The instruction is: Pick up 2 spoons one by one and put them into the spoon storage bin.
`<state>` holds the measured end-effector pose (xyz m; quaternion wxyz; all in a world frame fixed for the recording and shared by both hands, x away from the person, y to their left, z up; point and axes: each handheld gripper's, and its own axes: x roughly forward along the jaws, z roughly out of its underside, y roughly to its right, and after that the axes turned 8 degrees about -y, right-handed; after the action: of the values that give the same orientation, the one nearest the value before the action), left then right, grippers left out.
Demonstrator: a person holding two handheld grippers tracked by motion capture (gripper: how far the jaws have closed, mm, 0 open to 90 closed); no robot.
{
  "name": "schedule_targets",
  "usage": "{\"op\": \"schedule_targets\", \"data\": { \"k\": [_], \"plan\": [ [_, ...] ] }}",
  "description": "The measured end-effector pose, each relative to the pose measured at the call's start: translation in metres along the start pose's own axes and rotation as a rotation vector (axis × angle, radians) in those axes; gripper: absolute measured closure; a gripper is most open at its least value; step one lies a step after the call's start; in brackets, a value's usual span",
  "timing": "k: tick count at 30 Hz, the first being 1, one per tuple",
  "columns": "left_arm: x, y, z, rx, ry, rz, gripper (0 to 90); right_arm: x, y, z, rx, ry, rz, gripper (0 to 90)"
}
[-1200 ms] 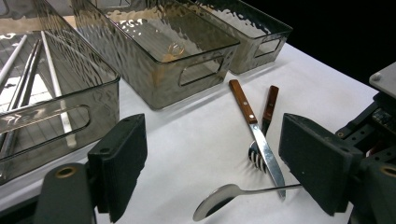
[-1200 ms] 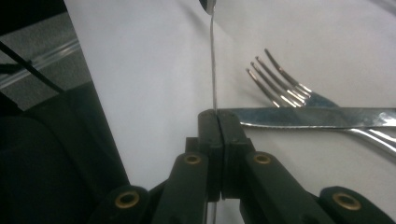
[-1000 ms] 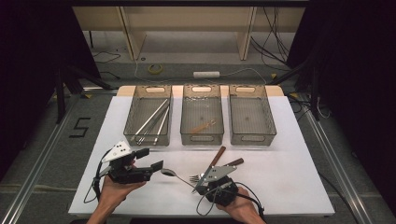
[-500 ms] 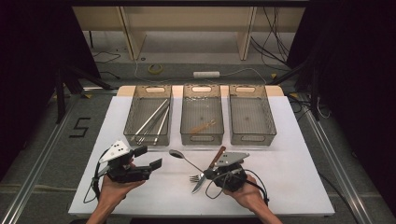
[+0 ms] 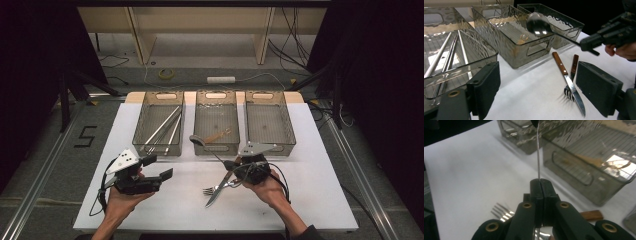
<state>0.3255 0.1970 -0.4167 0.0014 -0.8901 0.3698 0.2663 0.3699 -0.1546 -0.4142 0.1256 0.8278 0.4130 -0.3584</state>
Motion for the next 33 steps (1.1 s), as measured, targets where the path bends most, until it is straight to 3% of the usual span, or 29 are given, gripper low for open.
{"op": "schedule_targets", "data": {
  "k": [11, 23, 33],
  "plan": [
    [0.000, -0.001, 0.000, 0.001, 0.006, -0.008, 18.7, -0.002, 0.033, -0.032, 0.057, 0.022, 0.082, 90.0],
    [-0.001, 0.000, 0.001, -0.004, 0.019, -0.011, 18.4, 0.020, 0.056, -0.059, 0.106, -0.019, 0.143, 90.0],
    [-0.001, 0.000, 0.000, -0.004, 0.021, -0.008, 18.4, 0.038, 0.071, -0.067, 0.152, -0.040, 0.170, 90.0]
  ]
}}
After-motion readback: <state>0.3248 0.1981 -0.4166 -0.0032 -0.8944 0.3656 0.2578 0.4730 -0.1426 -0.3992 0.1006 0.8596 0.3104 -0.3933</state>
